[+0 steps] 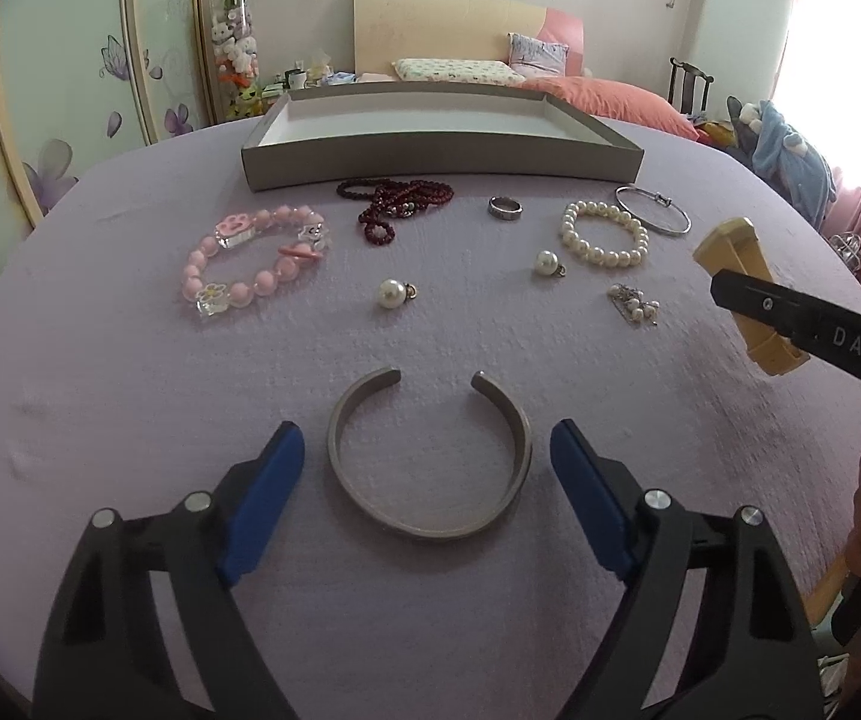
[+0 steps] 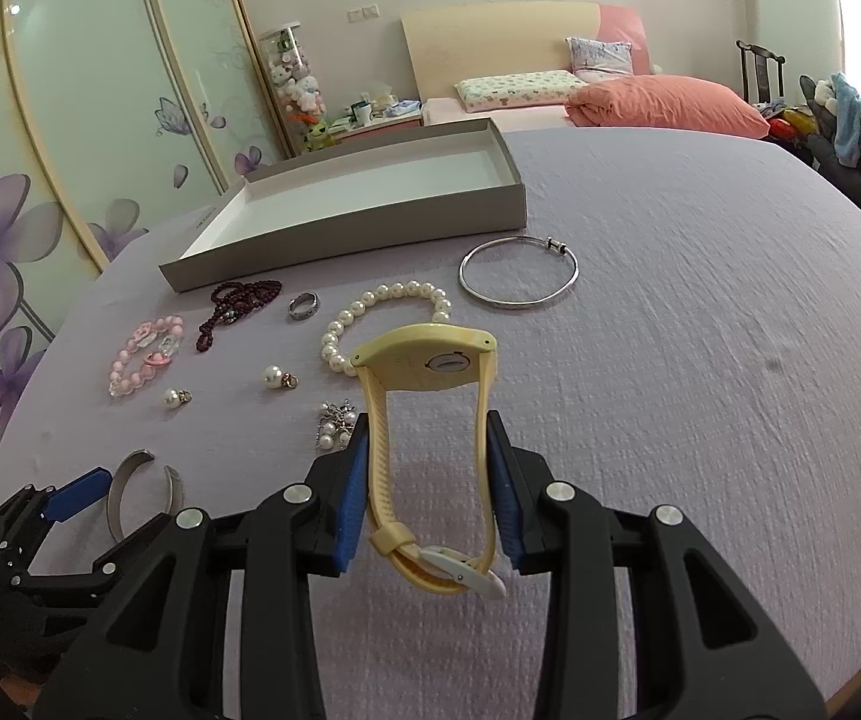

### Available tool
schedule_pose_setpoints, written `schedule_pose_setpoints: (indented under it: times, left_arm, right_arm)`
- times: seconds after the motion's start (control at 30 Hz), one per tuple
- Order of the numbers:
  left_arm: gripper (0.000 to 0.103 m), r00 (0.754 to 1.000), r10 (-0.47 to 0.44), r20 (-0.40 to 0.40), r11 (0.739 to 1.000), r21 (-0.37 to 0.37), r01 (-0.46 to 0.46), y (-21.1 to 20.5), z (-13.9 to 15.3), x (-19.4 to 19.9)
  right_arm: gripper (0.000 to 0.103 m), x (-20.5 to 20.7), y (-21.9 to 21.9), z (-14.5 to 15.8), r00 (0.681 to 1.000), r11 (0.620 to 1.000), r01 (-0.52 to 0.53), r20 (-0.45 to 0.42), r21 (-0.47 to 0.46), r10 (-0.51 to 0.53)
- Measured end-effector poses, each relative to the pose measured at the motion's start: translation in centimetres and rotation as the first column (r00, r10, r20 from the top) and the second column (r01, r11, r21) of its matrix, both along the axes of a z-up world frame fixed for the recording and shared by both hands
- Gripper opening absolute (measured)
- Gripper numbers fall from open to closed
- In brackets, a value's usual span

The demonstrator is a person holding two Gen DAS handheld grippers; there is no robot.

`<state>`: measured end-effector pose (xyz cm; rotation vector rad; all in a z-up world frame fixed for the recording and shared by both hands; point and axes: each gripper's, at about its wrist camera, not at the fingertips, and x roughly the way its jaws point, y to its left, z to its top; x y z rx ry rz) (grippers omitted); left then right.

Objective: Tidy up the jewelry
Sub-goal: 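Grasp the silver cuff bangle with the left tool while the right tool carries the watch, then lower the watch and bangle into the grey tray and open both tools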

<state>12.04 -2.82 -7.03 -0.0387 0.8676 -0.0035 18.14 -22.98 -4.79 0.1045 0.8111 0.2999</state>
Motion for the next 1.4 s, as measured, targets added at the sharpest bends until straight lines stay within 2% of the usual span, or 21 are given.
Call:
schedule_pose_setpoints:
  times: [0.03, 0.07, 0.23, 0.57, 0.63, 0.83, 0.97, 1.13, 1.27, 1.4]
  left_arm:
    - [0.068, 1.000, 0.004, 0.006, 1.000, 0.013, -0.004, -0.1, 0.0, 0.0]
    - [0.066, 1.000, 0.003, 0.010, 1.000, 0.023, -0.003, -0.2, 0.1, 0.0]
    - [0.066, 1.000, 0.000, 0.019, 1.000, -0.003, 0.000, 0.4, 0.6, -0.2]
    - [0.066, 0.982, 0.047, 0.183, 0.999, -0.015, -0.045, 3.3, 7.1, -0.5]
    - [0.066, 0.979, 0.051, 0.197, 0.999, -0.016, -0.049, 3.7, 7.8, 0.0]
    - [0.066, 0.981, 0.033, 0.193, 0.996, -0.091, -0.016, 5.2, 9.5, 2.5]
    - [0.066, 0.978, 0.026, 0.208, 0.993, -0.121, -0.001, 6.2, 11.5, 5.7]
    - [0.066, 0.972, 0.026, 0.233, 0.995, -0.099, -0.003, 7.0, 13.5, 11.0]
    - [0.066, 0.979, 0.052, 0.196, 0.992, -0.119, -0.029, 7.7, 13.2, 16.3]
    - [0.066, 0.987, 0.080, 0.139, 0.992, -0.108, -0.065, 8.4, 11.3, 21.5]
  right_arm:
    - [0.037, 0.0, 0.1, 0.0, 1.000, 1.000, -0.001, 0.002, 0.000, 0.001]
    - [0.037, -0.1, 0.1, 0.1, 1.000, 1.000, -0.002, 0.003, 0.001, 0.002]
    - [0.037, -0.3, 0.2, 0.6, 1.000, 1.000, -0.004, 0.018, 0.006, 0.004]
    - [0.037, 0.1, 0.5, 2.3, 0.997, 1.000, -0.017, 0.071, 0.011, 0.016]
    - [0.037, 0.4, 0.6, 2.4, 0.997, 1.000, -0.019, 0.075, 0.013, 0.018]
    - [0.037, 1.7, 1.1, 3.7, 0.994, 0.999, -0.039, 0.101, 0.002, 0.039]
    - [0.037, 3.7, 1.4, 6.2, 0.987, 0.998, -0.058, 0.153, 0.008, 0.056]
    - [0.037, 7.9, 2.7, 9.7, 0.971, 0.997, -0.081, 0.228, 0.011, 0.076]
    - [0.037, 13.2, 4.6, 10.5, 0.970, 0.991, -0.124, 0.214, 0.039, 0.113]
    - [0.037, 19.6, 6.6, 8.5, 0.981, 0.991, -0.133, 0.138, -0.027, 0.135]
